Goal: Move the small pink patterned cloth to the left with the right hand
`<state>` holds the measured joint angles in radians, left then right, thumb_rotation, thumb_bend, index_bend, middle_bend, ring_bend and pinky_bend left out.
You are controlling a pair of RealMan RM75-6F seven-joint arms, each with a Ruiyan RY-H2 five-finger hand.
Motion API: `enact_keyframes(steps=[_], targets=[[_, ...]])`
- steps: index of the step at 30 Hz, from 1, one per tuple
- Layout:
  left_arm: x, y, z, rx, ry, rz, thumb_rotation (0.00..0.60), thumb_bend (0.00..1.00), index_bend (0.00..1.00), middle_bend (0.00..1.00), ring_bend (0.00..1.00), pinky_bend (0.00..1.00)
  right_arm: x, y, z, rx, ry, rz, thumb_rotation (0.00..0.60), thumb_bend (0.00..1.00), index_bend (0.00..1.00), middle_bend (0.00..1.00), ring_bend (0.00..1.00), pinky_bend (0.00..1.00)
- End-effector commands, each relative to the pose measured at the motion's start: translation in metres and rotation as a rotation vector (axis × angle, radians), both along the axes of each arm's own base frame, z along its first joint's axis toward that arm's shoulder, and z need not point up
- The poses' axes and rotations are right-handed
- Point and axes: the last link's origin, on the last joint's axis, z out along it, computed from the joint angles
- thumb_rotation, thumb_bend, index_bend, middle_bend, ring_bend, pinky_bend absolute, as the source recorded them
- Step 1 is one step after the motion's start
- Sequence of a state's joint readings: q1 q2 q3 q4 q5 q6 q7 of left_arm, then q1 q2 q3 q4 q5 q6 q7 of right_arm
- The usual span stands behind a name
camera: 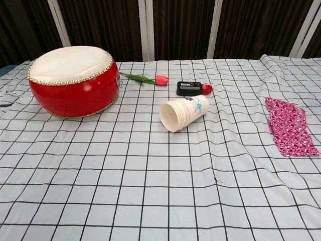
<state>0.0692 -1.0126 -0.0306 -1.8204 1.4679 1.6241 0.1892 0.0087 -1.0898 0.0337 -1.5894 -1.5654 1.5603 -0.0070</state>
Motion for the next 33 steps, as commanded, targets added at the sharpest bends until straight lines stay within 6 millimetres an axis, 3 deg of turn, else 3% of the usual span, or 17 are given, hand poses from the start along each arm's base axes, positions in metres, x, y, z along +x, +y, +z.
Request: enact_keyframes(steps=[1,19,23,26,33], targets=[[0.000,0.000,0.000,-0.002,0.001,0.001,0.600,0.25,0.14,0.03,0.00,0.02,0.000,0.000,-0.001,0.004,0.000,-0.002,0.600,0.33,0.00,0.06,0.10,0.09],[0.001,0.001,-0.004,-0.016,0.009,-0.002,0.600,0.25,0.13,0.03,0.00,0.02,0.000,-0.001,-0.005,0.032,-0.001,-0.004,0.600,0.33,0.00,0.06,0.11,0.09],[0.003,0.001,-0.004,-0.010,0.009,-0.009,0.600,0.25,0.13,0.03,0.00,0.02,-0.001,-0.002,-0.009,0.051,0.006,-0.010,0.600,0.33,0.00,0.08,0.15,0.10],[0.003,0.002,-0.006,-0.021,0.010,-0.007,0.600,0.25,0.13,0.03,0.00,0.02,0.000,-0.003,-0.012,0.062,0.008,-0.008,0.600,0.33,0.00,0.21,0.25,0.14],[0.004,0.003,-0.010,-0.036,0.015,-0.004,0.600,0.25,0.13,0.03,0.00,0.02,0.006,-0.008,-0.023,0.079,0.022,0.025,0.600,0.33,0.00,0.55,0.57,0.38]])
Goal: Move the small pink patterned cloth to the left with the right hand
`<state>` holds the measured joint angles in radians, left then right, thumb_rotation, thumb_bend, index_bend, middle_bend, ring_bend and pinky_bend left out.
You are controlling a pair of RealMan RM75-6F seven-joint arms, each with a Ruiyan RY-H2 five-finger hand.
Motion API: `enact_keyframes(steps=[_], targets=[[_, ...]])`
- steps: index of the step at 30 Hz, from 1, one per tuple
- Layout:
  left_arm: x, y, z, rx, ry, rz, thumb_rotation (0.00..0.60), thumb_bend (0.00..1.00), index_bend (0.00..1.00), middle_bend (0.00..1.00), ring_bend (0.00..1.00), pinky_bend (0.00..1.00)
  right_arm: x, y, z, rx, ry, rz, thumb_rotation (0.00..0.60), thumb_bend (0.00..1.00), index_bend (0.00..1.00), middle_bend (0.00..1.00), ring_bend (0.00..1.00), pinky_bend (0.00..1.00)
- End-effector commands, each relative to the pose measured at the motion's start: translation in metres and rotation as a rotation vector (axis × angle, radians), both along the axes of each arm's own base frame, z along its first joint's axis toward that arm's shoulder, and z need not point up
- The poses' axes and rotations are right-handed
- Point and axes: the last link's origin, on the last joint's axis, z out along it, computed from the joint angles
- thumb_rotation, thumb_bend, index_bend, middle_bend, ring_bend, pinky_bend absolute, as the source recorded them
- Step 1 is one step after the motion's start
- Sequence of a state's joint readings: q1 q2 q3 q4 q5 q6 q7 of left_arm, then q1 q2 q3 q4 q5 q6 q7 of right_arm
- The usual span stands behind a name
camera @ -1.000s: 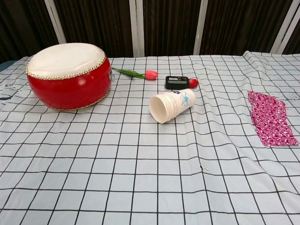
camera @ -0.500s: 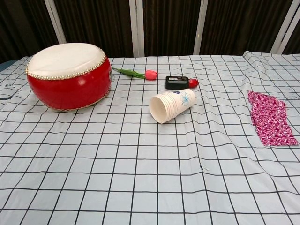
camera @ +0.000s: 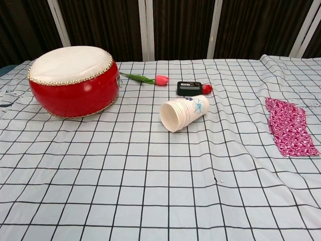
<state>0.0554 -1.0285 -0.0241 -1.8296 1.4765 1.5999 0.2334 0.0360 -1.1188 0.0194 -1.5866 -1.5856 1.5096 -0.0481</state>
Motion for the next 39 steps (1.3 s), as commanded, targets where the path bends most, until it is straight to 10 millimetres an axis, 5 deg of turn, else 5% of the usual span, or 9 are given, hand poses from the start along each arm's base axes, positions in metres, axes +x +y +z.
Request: enact_keyframes(steps=[1,6,12,39], targets=[[-0.001,0.000,0.000,0.001,-0.001,0.006,0.600,0.25,0.13,0.03,0.00,0.02,0.002,-0.004,-0.006,0.019,0.007,0.009,0.600,0.33,0.00,0.58,0.60,0.41],[-0.001,0.000,0.002,0.009,-0.005,0.010,0.600,0.25,0.14,0.03,0.00,0.02,0.004,-0.012,-0.011,0.056,0.060,0.009,0.600,0.48,0.03,0.77,0.76,0.57],[-0.001,0.000,0.001,0.003,-0.003,0.006,0.600,0.25,0.14,0.03,0.00,0.02,0.007,-0.024,-0.021,0.124,0.138,0.009,0.600,0.65,0.06,0.84,0.81,0.62],[-0.002,0.002,0.002,0.009,-0.001,0.014,0.600,0.25,0.14,0.03,0.00,0.02,0.029,-0.065,-0.091,0.437,0.347,-0.015,0.600,0.69,0.06,0.85,0.82,0.62]])
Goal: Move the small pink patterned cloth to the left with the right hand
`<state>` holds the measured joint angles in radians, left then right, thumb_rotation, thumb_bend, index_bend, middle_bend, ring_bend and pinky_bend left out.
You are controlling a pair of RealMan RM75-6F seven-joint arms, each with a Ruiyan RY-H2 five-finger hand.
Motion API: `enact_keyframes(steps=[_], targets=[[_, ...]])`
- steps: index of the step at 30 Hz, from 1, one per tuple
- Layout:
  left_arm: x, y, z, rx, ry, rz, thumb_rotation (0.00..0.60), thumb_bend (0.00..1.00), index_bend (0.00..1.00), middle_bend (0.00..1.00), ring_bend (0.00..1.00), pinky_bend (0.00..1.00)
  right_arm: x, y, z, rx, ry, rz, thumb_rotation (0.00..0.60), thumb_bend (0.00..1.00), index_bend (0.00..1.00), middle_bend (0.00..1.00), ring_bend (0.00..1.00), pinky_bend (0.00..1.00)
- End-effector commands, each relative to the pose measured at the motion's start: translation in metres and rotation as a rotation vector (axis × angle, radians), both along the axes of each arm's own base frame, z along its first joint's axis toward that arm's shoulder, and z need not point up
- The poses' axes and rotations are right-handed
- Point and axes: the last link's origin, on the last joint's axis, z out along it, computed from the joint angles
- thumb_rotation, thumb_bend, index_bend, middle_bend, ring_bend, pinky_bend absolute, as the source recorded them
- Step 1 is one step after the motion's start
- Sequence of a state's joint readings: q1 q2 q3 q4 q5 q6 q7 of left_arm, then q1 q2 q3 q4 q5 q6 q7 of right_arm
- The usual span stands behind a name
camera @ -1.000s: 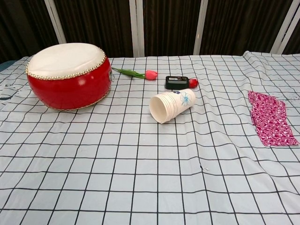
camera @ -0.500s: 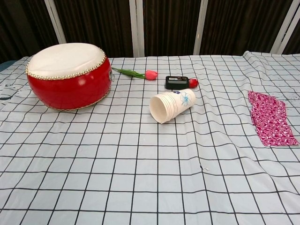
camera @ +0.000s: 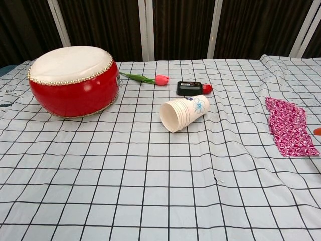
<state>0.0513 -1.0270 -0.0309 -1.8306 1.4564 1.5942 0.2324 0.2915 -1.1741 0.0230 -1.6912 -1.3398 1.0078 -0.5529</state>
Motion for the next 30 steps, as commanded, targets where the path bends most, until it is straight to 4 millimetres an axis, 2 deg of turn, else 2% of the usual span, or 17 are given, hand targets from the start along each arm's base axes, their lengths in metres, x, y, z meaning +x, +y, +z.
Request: enact_keyframes(steps=[1,19,30], targets=[[0.000,0.000,0.001,0.004,0.000,0.001,0.600,0.25,0.14,0.03,0.00,0.02,0.006,-0.009,-0.011,0.023,0.007,-0.003,0.600,0.69,0.06,0.85,0.82,0.62],[-0.002,-0.001,0.003,0.013,-0.002,0.004,0.600,0.25,0.14,0.03,0.00,0.02,0.009,-0.031,-0.033,0.082,0.054,-0.074,0.600,0.70,0.07,0.85,0.82,0.62],[-0.001,-0.001,0.003,0.011,0.000,0.005,0.600,0.25,0.14,0.03,0.00,0.02,0.006,-0.029,-0.038,0.115,0.085,-0.087,0.600,0.70,0.07,0.85,0.82,0.62]])
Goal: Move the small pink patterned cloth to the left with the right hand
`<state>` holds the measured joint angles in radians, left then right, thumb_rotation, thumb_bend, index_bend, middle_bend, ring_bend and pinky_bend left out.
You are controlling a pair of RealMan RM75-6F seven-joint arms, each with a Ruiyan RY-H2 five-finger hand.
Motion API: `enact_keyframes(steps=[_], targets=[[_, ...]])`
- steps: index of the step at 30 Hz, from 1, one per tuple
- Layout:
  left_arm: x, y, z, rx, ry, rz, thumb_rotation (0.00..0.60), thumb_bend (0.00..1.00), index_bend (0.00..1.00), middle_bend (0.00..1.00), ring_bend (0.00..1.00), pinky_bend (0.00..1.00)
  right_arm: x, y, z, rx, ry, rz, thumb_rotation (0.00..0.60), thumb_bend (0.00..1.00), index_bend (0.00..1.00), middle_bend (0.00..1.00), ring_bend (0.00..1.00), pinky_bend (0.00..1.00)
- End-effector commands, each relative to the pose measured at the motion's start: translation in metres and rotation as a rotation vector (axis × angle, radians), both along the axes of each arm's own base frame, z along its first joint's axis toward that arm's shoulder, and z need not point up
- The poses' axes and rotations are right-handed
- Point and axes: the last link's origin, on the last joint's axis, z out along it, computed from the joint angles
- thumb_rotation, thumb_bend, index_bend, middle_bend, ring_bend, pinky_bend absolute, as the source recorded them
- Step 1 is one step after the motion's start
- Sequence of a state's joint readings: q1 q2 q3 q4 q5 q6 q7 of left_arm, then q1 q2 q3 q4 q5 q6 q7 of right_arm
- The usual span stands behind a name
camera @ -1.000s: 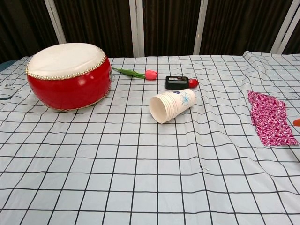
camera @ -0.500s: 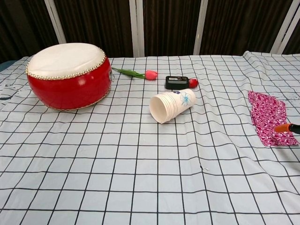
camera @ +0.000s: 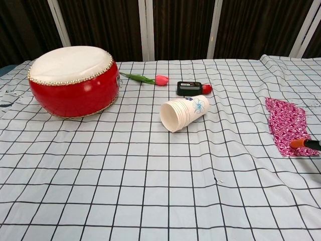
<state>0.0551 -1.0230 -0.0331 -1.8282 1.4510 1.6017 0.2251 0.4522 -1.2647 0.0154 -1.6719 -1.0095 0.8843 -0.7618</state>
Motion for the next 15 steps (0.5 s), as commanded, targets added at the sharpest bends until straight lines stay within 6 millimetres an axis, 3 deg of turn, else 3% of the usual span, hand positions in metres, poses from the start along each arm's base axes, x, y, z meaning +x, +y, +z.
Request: enact_keyframes(steps=[1,15], targets=[[0.000,0.000,0.000,0.000,0.000,0.000,0.600,0.25,0.14,0.03,0.00,0.02,0.000,0.002,-0.001,0.009,0.007,0.001,0.600,0.70,0.07,0.85,0.82,0.62],[0.000,0.000,-0.001,-0.005,0.000,-0.002,0.600,0.25,0.15,0.03,0.00,0.02,-0.002,0.029,0.003,0.050,0.030,0.024,0.600,0.70,0.07,0.85,0.82,0.62]])
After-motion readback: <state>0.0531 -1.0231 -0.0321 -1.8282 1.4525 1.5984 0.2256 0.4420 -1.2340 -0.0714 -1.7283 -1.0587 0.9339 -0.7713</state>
